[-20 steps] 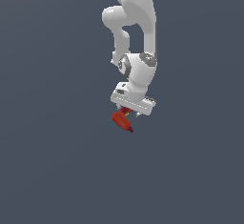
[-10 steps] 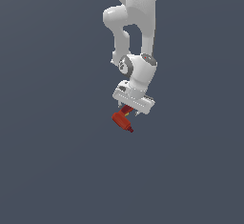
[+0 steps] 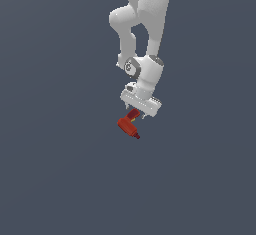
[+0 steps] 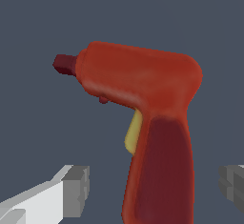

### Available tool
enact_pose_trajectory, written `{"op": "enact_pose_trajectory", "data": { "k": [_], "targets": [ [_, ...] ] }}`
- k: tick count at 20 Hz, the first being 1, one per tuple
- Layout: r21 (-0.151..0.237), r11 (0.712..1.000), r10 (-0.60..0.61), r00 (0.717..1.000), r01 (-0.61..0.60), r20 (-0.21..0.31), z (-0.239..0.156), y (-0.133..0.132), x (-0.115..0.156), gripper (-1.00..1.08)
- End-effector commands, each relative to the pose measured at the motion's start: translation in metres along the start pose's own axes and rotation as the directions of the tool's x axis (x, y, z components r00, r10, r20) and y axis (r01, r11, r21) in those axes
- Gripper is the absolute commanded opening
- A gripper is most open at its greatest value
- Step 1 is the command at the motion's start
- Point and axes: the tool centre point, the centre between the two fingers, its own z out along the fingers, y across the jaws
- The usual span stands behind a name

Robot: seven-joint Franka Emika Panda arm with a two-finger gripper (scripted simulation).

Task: Pick up the object and move it to a goal position.

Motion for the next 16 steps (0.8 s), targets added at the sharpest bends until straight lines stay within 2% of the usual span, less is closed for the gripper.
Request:
{"op": "enact_pose_trajectory", "data": {
  "k": [1,16],
  "targets": [
    [0.009,1.0,0.028,1.0,-0.027,-0.013,-0.001,0.002,-0.006,1.08],
    [0.042,0.994,0.105,0.994,-0.104,-0.041,-0.006,0.008,-0.023,1.08]
  ]
}}
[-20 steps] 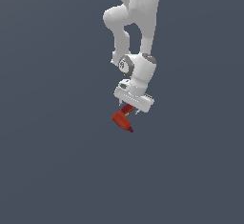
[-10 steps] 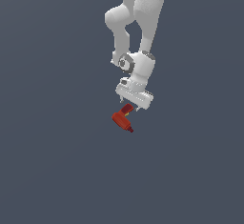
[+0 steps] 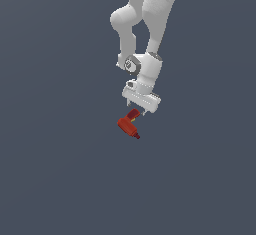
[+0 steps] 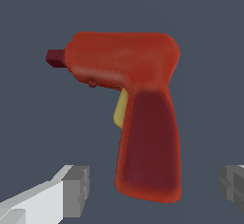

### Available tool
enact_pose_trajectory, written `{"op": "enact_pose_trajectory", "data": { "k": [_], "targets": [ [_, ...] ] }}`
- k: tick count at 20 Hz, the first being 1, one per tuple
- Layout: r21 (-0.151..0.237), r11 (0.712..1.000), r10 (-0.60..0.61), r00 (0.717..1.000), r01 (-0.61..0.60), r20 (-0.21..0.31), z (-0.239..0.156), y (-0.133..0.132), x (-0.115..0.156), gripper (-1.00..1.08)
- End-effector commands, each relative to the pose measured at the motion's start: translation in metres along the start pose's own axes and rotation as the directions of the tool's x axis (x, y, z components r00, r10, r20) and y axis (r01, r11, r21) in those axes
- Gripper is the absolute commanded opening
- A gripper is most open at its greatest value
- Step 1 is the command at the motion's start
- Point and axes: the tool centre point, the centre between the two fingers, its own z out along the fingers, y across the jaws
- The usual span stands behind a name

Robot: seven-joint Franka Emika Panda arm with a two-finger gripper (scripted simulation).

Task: Pick up the object and move it to a goal position.

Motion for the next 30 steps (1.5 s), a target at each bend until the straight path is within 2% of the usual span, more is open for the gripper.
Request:
{"op": "enact_pose_trajectory", "data": {
  "k": [1,18,19,30],
  "targets": [
    [0.001,1.0,0.003,1.0,-0.003,-0.001,0.0,0.0,-0.001,1.08],
    [0.002,1.0,0.004,1.0,-0.004,0.0,0.03,0.001,-0.001,1.08],
    [0.002,1.0,0.004,1.0,-0.004,0.0,0.03,0.001,-0.001,-1.0],
    [0.003,1.0,0.005,1.0,-0.005,0.0,0.029,0.0,-0.001,-1.0]
  ]
}}
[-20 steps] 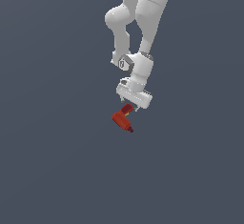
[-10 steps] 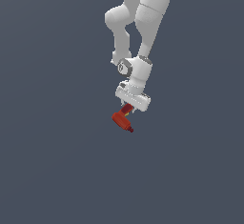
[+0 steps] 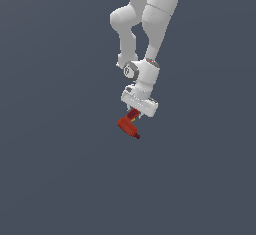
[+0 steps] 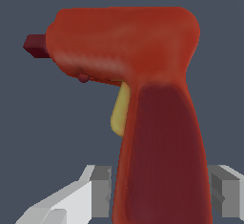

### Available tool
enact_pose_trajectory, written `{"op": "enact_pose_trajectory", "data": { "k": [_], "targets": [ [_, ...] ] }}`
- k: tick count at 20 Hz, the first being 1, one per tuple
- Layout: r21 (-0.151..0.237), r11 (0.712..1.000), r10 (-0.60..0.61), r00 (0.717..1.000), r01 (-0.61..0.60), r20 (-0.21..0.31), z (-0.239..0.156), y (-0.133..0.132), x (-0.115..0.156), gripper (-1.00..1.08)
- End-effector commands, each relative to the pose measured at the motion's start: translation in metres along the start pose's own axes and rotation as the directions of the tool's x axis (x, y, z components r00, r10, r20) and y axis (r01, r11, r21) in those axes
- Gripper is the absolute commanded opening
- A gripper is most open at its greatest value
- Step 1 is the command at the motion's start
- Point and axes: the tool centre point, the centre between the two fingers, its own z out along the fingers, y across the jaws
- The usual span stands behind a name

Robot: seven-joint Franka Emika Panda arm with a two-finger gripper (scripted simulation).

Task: Pick up the object and move it to a goal position.

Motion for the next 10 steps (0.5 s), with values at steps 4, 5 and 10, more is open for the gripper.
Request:
{"op": "enact_pose_trajectory", "data": {
  "k": [4,5,10],
  "targets": [
    [0.0,1.0,0.0,1.0,0.0,0.0,-0.002,-0.004,-0.004,-1.0],
    [0.0,1.0,0.0,1.0,0.0,0.0,-0.003,-0.006,-0.006,-1.0],
    [0.0,1.0,0.0,1.0,0.0,0.0,-0.012,-0.02,-0.02,-1.0]
  ]
}}
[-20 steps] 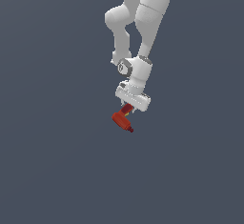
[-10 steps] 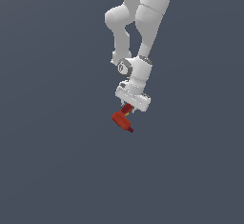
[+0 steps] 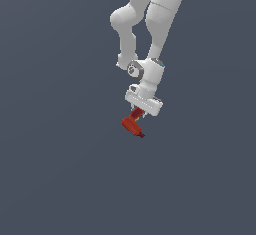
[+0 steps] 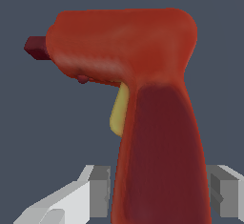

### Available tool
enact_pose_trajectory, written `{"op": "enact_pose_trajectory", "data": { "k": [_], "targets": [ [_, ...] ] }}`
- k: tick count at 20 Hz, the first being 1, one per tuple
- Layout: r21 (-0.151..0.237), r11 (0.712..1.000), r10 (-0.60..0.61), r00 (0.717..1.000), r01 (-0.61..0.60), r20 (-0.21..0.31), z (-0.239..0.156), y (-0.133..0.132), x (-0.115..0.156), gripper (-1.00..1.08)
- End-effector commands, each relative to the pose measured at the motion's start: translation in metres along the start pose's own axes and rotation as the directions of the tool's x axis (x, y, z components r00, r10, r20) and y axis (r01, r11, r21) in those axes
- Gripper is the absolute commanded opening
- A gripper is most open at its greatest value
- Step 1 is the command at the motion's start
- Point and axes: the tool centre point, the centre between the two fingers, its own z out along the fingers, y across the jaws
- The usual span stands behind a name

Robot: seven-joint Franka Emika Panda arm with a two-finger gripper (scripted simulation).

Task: Pick up the object and move it to a goal position.

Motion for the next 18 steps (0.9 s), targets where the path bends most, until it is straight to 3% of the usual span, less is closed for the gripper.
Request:
{"op": "enact_pose_trajectory", "data": {
  "k": [1,18],
  "targets": [
    [0.002,1.0,-0.002,1.0,0.002,0.0,-0.006,-0.01,-0.009,-1.0],
    [0.001,1.0,-0.002,1.0,0.002,0.001,-0.068,-0.118,-0.11,-1.0]
  ]
}}
